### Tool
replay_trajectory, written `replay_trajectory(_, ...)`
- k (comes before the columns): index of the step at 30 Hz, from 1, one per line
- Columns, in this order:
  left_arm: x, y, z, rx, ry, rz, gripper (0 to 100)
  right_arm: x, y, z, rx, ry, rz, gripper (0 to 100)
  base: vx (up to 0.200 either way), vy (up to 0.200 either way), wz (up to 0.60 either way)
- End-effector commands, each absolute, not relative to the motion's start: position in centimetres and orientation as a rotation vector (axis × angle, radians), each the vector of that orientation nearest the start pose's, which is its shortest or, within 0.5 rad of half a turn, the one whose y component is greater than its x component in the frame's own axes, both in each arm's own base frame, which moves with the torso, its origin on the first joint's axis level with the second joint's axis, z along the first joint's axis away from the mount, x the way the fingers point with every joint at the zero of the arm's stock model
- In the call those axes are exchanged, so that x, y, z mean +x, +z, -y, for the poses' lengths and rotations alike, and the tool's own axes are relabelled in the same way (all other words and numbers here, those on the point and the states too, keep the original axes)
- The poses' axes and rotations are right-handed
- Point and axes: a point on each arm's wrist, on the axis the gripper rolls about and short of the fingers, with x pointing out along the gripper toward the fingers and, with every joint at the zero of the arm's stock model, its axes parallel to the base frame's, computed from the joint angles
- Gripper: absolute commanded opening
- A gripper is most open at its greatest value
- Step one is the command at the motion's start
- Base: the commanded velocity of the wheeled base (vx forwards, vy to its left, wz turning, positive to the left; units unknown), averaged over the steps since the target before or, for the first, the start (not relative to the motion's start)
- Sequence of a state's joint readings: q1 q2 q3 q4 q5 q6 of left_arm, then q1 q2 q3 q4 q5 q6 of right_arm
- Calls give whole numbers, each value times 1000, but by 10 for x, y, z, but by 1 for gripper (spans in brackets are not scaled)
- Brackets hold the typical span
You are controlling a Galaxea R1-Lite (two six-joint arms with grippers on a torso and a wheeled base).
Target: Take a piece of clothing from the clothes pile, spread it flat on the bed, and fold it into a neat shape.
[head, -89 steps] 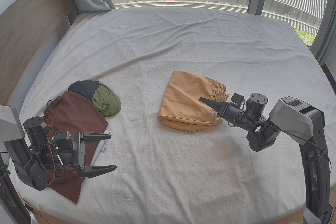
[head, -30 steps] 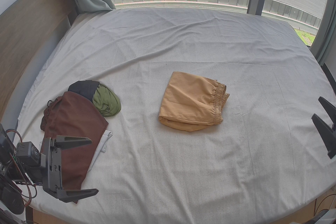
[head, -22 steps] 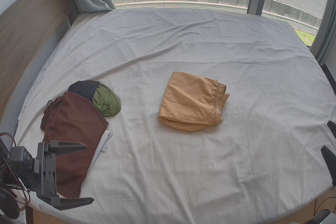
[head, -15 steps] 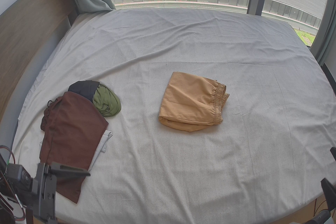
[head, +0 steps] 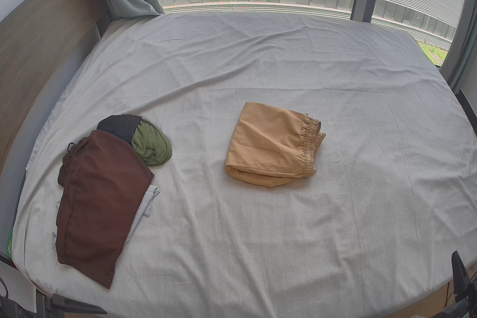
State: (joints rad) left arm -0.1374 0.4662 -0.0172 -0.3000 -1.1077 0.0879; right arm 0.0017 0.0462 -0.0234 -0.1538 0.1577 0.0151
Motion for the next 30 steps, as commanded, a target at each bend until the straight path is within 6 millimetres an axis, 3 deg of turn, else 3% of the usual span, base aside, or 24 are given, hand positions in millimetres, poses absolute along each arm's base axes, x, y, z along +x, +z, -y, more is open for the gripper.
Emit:
replay_trajectory(1,-20,85,10,-33,-616,-22,100,-23,82,1,103,-49,65,100,0,0,0)
replay_trajectory(4,-19,84,7,-53,-367,-7,100,-23,82,1,75,-33,66,100,0,0,0)
replay_trajectory(5,-19,84,7,-53,-367,-7,100,-23,82,1,75,-33,66,100,0,0,0)
replay_trajectory(8,-23,83,4,-41,-178,57,100,-23,80,-1,-67,46,44,100,0,0,0)
replay_trajectory(13,-22,79,0,-18,12,22,100,-23,76,-1,-17,41,3,100,0,0,0)
replay_trajectory(30,-23,76,0,6,12,-5,100,-23,76,0,6,2,3,100,0,0,0)
